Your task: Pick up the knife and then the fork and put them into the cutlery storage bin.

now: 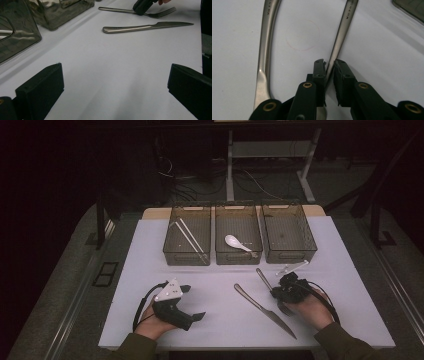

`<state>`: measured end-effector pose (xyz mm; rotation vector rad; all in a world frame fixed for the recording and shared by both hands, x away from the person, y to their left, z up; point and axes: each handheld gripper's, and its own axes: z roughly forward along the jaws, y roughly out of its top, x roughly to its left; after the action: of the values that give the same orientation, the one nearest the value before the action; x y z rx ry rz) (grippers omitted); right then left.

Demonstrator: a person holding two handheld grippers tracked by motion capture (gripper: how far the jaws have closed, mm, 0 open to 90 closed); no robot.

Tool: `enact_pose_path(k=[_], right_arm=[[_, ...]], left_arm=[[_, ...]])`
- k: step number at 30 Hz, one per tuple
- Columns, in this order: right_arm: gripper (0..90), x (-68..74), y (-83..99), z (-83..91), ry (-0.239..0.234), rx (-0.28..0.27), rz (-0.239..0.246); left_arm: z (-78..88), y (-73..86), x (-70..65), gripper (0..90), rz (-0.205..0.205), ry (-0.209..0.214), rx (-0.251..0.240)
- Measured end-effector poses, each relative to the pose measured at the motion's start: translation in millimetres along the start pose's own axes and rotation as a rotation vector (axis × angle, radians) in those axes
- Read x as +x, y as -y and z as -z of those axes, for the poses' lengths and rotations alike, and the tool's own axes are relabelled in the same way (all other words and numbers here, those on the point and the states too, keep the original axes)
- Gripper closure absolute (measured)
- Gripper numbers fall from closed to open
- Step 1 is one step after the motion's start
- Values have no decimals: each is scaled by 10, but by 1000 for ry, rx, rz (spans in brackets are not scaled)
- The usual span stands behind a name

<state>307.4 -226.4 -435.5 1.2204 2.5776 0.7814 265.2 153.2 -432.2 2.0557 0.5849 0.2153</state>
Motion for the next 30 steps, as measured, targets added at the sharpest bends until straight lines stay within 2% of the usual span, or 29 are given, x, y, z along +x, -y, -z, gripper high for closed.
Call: enact_pose_path(k=[3,9,14,17,18,23,30], right_arm=[[845,5,-18,8,6,15,23],[834,-19,-38,16,-13,51,66],[842,10,-53,10,3,64,120],[847,-2,-41,17,-4,56,120],[847,-23,-35,24,-20,50,118],[847,-126,-19,135,-87,4,62],[846,-224,-27,313,-106,-51,44]], left_arm=[[7,-1,-1,0,1,1,-1],[-3,5,9,0,2,3,7],[-3,4,9,0,2,3,7],[2,4,8,0,9,1,-3],[4,4,11,0,7,1,-3],[6,6,14,0,7,1,-3],[9,7,17,0,8,-3,-2]])
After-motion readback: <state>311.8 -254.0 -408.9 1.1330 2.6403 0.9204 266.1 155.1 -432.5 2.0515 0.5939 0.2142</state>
